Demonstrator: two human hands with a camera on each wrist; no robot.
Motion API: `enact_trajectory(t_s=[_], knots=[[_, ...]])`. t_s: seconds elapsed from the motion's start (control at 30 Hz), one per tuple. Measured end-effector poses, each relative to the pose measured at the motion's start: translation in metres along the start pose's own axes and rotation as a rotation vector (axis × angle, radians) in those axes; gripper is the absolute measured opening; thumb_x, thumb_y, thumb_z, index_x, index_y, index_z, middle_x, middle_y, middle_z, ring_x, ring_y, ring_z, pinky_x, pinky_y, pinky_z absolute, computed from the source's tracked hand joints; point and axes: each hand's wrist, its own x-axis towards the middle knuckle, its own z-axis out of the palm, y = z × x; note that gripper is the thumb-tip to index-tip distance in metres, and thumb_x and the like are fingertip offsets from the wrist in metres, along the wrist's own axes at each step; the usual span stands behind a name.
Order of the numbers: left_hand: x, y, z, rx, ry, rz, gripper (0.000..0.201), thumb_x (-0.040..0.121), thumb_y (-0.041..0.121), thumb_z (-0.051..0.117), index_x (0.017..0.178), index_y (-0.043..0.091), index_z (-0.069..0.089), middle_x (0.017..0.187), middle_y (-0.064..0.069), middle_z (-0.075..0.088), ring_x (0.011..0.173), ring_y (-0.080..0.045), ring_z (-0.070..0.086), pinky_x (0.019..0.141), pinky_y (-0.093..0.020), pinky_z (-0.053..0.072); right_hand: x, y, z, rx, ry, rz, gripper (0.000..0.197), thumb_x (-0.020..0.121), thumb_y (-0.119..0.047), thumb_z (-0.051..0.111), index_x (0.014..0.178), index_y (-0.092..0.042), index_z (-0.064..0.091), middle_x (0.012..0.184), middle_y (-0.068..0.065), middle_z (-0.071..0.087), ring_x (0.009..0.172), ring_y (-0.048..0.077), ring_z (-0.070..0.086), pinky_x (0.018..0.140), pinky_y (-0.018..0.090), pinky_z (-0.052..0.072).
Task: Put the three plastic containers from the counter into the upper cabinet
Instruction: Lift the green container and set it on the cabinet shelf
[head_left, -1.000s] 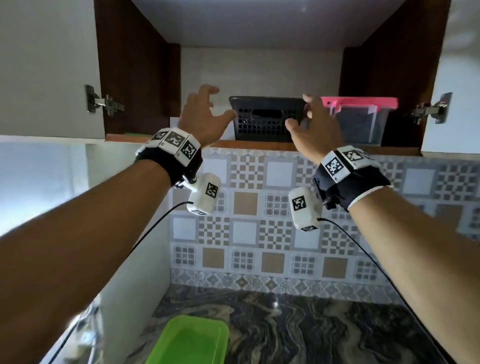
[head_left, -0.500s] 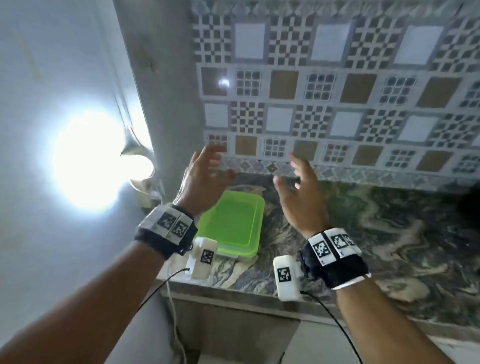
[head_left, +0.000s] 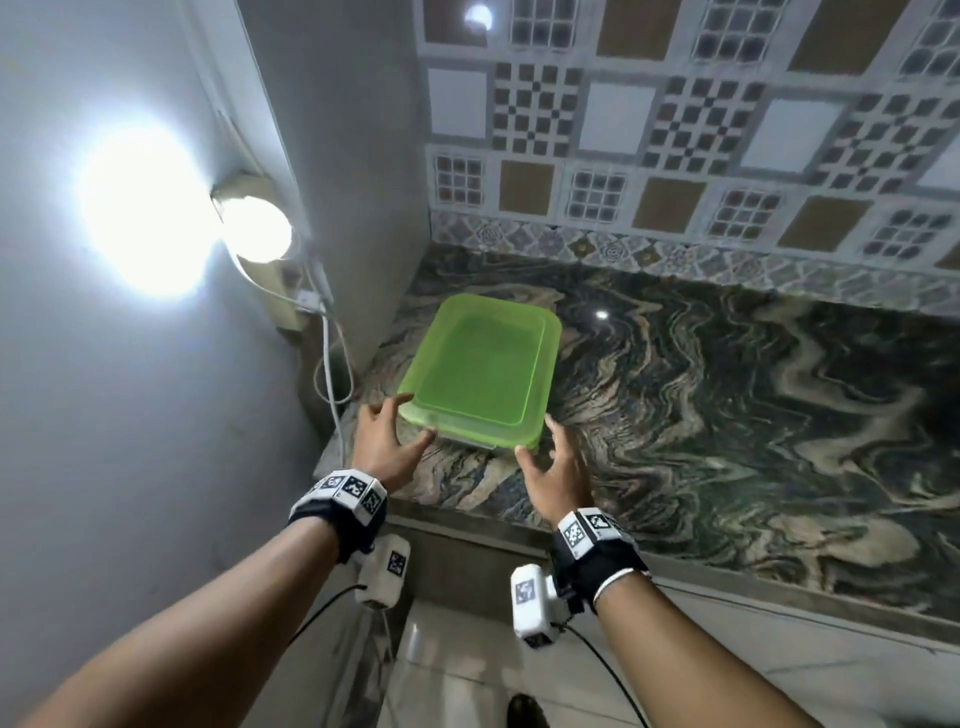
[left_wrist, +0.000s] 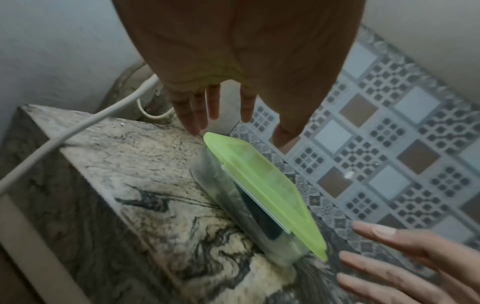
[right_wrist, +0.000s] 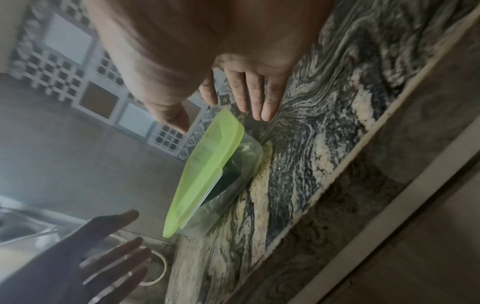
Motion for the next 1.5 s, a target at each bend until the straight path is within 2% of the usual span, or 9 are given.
enact_trajectory(t_s=[0.4, 0.53, 0.67, 0.87, 1.07, 1.13, 1.3, 1.4, 1.5], knots=[[0.093, -0.002, 0.032, -0.097, -0.067, -0.122, 0.075, 0.085, 0.048, 0.075, 0.152, 0.037, 0.043, 0.153, -0.011, 0.050, 0.136, -0.030, 0.053, 0.111, -0.036, 0.043, 0.094, 0.021, 0.043, 0.055, -0.108, 0.028, 0.089, 0.087, -0.040, 0.073, 0.160, -0.028, 0.025, 0.164, 0.008, 0.035, 0.146, 0.031, 0.041, 0.118, 0.041, 0.036], [0.087, -0.007, 0.033, -0.128, -0.080, -0.095, 0.080, 0.086, 0.039, 0.078, 0.155, 0.038, 0.037, 0.154, -0.008, 0.049, 0.137, -0.028, 0.052, 0.110, -0.033, 0.040, 0.090, 0.024, 0.043, 0.050, -0.075, -0.019, 0.094, 0.086, -0.039, 0.076, 0.161, -0.030, 0.019, 0.166, 0.004, 0.032, 0.148, 0.028, 0.038, 0.118, 0.033, 0.032], [0.061, -0.016, 0.037, -0.109, -0.062, -0.050, 0.086, 0.080, 0.057, 0.075, 0.155, 0.045, 0.034, 0.155, -0.011, 0.047, 0.135, -0.032, 0.053, 0.110, -0.043, 0.045, 0.076, 0.030, 0.035, 0.089, -0.077, -0.075, 0.090, 0.088, -0.033, 0.075, 0.161, -0.027, 0.023, 0.167, 0.000, 0.029, 0.151, 0.022, 0.033, 0.114, 0.019, 0.021], [-0.009, -0.017, 0.035, -0.179, 0.081, 0.085, 0.085, 0.076, 0.074, 0.063, 0.150, 0.034, 0.048, 0.146, -0.010, 0.048, 0.138, -0.026, 0.046, 0.114, -0.037, 0.038, 0.017, 0.020, 0.011, 0.173, 0.040, -0.157, 0.082, 0.088, -0.047, 0.068, 0.157, -0.019, 0.035, 0.158, -0.004, 0.038, 0.145, 0.013, 0.038, 0.107, -0.005, 0.015], [-0.065, 0.011, 0.000, -0.296, 0.223, 0.244, 0.077, 0.078, 0.068, 0.066, 0.146, 0.036, 0.051, 0.135, 0.006, 0.054, 0.127, -0.007, 0.054, 0.103, -0.020, 0.039, -0.038, -0.020, -0.030, 0.197, 0.150, -0.267, 0.082, 0.085, -0.062, 0.058, 0.155, -0.025, 0.038, 0.160, -0.006, 0.039, 0.146, 0.007, 0.038, 0.119, 0.023, 0.031], [-0.081, 0.028, -0.019, -0.330, 0.279, 0.299, 0.073, 0.080, 0.067, 0.066, 0.145, 0.036, 0.052, 0.129, 0.007, 0.054, 0.124, -0.006, 0.055, 0.105, -0.024, 0.042, -0.055, -0.043, -0.048, 0.207, 0.194, -0.321, 0.081, 0.085, -0.063, 0.058, 0.154, -0.028, 0.038, 0.158, -0.012, 0.038, 0.144, 0.003, 0.039, 0.117, 0.018, 0.032], [-0.119, 0.082, -0.078, -0.363, 0.452, 0.470, 0.059, 0.085, 0.061, 0.065, 0.140, 0.038, 0.056, 0.128, 0.007, 0.053, 0.123, 0.006, 0.050, 0.103, -0.033, 0.047, -0.094, -0.112, -0.100, 0.215, 0.250, -0.397, 0.080, 0.082, -0.074, 0.058, 0.153, -0.047, 0.032, 0.155, -0.009, 0.046, 0.109, 0.010, 0.058, 0.098, 0.038, 0.052], [-0.145, 0.110, -0.114, -0.373, 0.516, 0.526, 0.061, 0.081, 0.067, 0.062, 0.138, 0.049, 0.053, 0.132, 0.013, 0.053, 0.123, -0.007, 0.054, 0.090, -0.046, 0.056, -0.116, -0.155, -0.136, 0.260, 0.253, -0.449, 0.078, 0.084, -0.063, 0.065, 0.153, -0.046, 0.034, 0.151, -0.024, 0.037, 0.135, -0.001, 0.040, 0.106, 0.023, 0.037], [-0.172, 0.138, -0.151, -0.410, 0.583, 0.623, 0.062, 0.082, 0.068, 0.061, 0.139, 0.046, 0.053, 0.134, 0.011, 0.054, 0.119, -0.021, 0.061, 0.084, -0.055, 0.058, -0.137, -0.196, -0.171, 0.256, 0.293, -0.535, 0.077, 0.082, -0.065, 0.066, 0.151, -0.047, 0.038, 0.146, -0.028, 0.043, 0.130, -0.006, 0.045, 0.092, -0.001, 0.033]])
